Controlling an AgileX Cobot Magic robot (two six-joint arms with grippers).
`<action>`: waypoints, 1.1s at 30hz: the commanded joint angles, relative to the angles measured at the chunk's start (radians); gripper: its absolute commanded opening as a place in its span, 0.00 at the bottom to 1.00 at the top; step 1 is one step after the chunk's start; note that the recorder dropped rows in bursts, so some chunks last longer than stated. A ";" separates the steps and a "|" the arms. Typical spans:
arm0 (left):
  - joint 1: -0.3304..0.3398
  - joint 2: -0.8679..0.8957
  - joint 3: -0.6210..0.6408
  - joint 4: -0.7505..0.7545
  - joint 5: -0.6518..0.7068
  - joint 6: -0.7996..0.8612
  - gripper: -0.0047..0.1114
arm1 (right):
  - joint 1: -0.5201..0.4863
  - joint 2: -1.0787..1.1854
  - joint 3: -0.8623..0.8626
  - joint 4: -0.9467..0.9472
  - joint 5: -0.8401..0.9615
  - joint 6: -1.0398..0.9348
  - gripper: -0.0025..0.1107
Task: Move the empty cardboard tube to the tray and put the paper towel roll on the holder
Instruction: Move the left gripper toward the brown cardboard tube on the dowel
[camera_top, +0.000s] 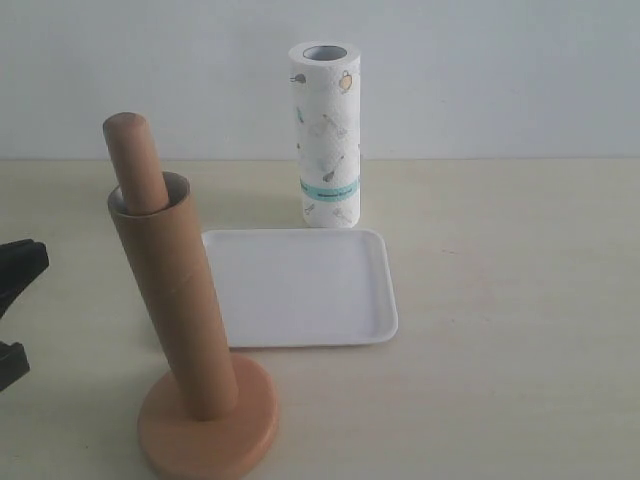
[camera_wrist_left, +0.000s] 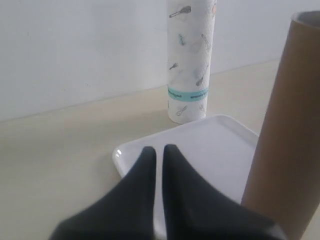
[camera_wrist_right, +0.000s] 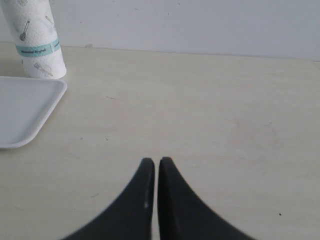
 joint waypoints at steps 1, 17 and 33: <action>0.001 0.009 0.003 0.007 -0.034 -0.027 0.08 | -0.003 -0.004 -0.001 0.002 -0.007 0.000 0.05; 0.001 0.009 0.003 0.123 -0.120 -0.027 0.08 | -0.003 -0.004 -0.001 0.002 -0.003 0.000 0.05; 0.001 0.009 0.116 0.237 -0.335 0.053 0.08 | -0.003 -0.004 -0.001 0.002 -0.005 0.000 0.05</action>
